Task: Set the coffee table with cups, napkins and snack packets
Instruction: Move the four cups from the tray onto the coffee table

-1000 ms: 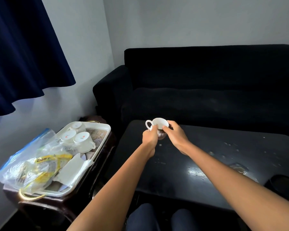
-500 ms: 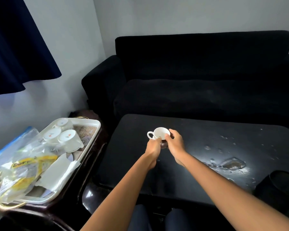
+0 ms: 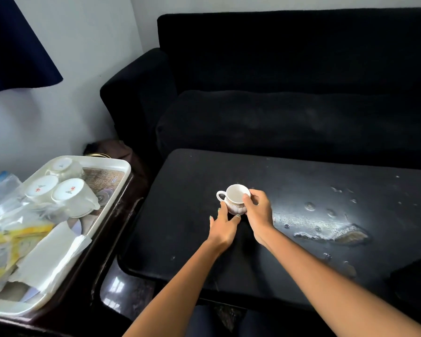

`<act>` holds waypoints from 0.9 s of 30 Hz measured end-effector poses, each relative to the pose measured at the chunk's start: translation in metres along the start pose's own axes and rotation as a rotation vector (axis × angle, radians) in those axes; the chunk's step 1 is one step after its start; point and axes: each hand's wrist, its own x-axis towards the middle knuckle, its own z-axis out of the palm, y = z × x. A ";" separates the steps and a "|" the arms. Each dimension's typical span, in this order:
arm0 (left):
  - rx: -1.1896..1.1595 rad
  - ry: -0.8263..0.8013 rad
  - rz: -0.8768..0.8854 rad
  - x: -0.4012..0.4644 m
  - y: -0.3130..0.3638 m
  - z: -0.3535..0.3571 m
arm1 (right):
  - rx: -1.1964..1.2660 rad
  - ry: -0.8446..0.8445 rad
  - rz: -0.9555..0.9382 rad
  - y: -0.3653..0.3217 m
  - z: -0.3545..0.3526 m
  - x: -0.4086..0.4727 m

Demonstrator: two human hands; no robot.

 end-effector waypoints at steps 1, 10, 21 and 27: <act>0.032 0.006 -0.001 0.002 -0.002 0.001 | 0.005 0.002 -0.001 0.002 0.002 0.002; 0.292 0.140 0.138 0.012 -0.015 0.014 | -0.007 -0.023 -0.051 0.016 0.009 0.013; 0.332 0.284 0.069 0.021 -0.012 0.023 | 0.116 -0.111 0.007 0.028 0.006 0.019; 0.323 0.243 0.047 0.021 -0.011 0.022 | 0.084 -0.114 0.035 0.032 0.007 0.021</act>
